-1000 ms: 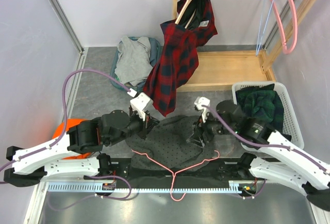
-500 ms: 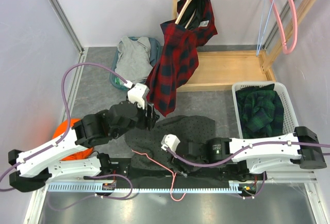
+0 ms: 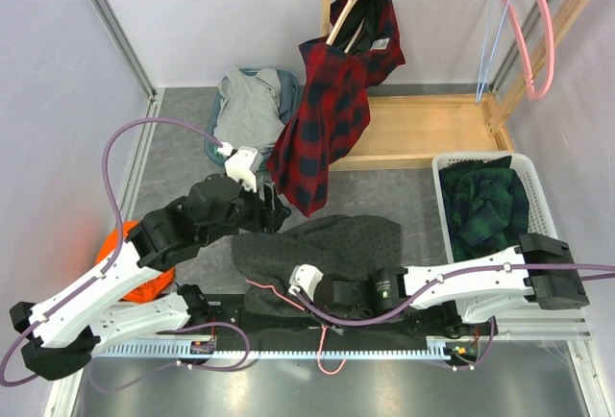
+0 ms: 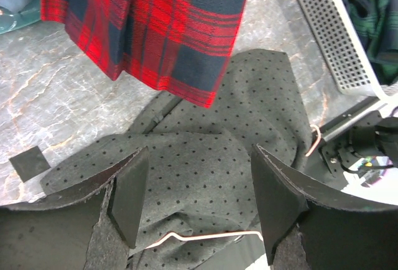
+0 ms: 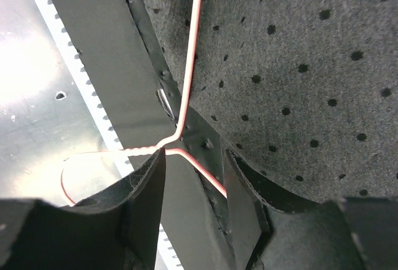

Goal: Place the skirt on the hanger
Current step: Pick up the hanger at the center of the board.

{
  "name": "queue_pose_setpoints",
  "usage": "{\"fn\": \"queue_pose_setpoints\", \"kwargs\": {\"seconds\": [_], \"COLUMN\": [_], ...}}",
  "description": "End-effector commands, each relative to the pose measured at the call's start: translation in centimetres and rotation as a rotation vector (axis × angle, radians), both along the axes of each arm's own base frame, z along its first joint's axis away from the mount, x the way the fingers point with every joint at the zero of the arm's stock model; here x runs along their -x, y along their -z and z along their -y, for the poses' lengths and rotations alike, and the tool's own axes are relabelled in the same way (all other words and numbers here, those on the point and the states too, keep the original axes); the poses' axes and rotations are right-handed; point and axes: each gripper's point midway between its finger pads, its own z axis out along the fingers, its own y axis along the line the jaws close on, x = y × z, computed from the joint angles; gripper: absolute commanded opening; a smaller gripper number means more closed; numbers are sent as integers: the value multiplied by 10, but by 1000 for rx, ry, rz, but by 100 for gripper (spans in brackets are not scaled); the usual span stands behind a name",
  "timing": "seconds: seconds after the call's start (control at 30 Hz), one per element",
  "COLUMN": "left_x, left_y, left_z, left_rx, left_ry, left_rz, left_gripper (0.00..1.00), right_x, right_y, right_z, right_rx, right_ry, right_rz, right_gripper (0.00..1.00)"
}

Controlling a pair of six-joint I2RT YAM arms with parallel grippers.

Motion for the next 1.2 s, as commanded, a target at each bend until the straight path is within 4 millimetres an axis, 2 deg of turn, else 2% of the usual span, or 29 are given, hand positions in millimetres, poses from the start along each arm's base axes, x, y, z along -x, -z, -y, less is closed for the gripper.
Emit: {"fn": "queue_pose_setpoints", "kwargs": {"seconds": [0.0, 0.3, 0.43, 0.57, 0.73, 0.87, 0.97, 1.17], "left_x": [3, 2, 1, 1, 2, 3, 4, 5], "left_y": [-11, -10, -9, -9, -9, -8, -7, -9], "left_z": [5, 7, 8, 8, 7, 7, 6, 5], "left_rx": [57, 57, 56, 54, 57, 59, 61, 69], "left_ry": [34, 53, 58, 61, 60, 64, 64, 67], "left_rz": [15, 14, 13, 13, 12, 11, 12, 16], "left_gripper": [73, 74, 74, 74, 74, 74, 74, 74], "right_x": [1, 3, 3, 5, 8, 12, 7, -2], "right_y": [0, 18, 23, 27, 31, 28, 27, 29], "right_z": [1, 17, 13, 4, -7, -14, -14, -12], "right_rx": [21, 125, 125, 104, 68, 29, 20, 30], "right_ry": [-22, -44, -48, -60, -64, -69, -46, -16], "right_rz": [17, 10, 14, 9, -3, -14, 17, 66], "right_gripper": [49, 43, 42, 37, 24, 18, 21, 38]}}
